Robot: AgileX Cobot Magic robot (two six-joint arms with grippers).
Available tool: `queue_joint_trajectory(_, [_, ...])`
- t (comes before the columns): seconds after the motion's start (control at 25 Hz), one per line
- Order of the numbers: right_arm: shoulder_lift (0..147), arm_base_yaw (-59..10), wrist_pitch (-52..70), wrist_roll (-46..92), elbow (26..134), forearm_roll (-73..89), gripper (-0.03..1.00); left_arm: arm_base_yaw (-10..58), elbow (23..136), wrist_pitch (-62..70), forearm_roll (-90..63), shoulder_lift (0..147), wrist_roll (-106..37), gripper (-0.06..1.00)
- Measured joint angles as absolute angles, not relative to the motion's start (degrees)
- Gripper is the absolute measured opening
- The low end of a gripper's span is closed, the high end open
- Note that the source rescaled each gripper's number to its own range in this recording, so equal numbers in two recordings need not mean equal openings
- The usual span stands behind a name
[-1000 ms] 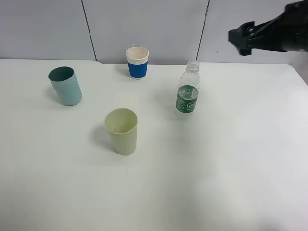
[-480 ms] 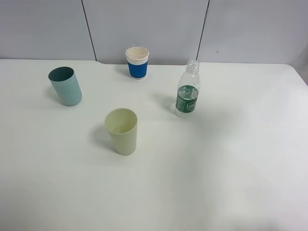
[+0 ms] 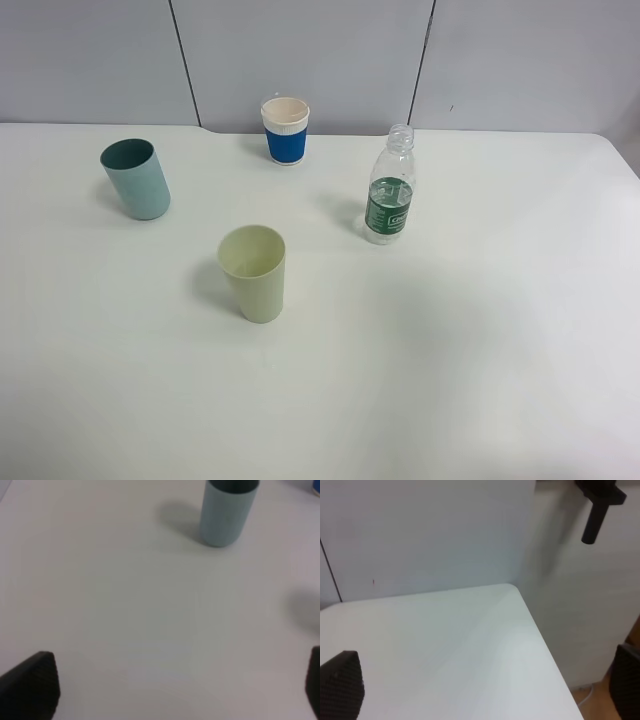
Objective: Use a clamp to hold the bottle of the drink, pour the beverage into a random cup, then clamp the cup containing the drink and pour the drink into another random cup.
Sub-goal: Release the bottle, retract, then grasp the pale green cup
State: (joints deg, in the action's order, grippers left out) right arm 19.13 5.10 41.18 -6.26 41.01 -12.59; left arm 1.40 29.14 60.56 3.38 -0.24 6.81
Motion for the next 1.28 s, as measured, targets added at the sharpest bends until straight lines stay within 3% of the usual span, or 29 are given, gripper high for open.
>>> queue_joint_trajectory(0.68, [-0.1,4.8,54.7,1.9,32.7,0.5,1.00,1.4,29.1,60.6,3.4,-0.2,6.8,1.00])
queue_joint_trajectory(1.04, [-0.1,-4.1,61.4,2.4,29.9,-6.6,1.00,1.4,29.1,60.6,3.4,-0.2,6.8,1.00])
queue_joint_trajectory(1.28, [-0.1,-5.8,61.1,0.5,28.8,-7.7,1.00,1.4,29.1,60.6,3.4,-0.2,6.8,1.00])
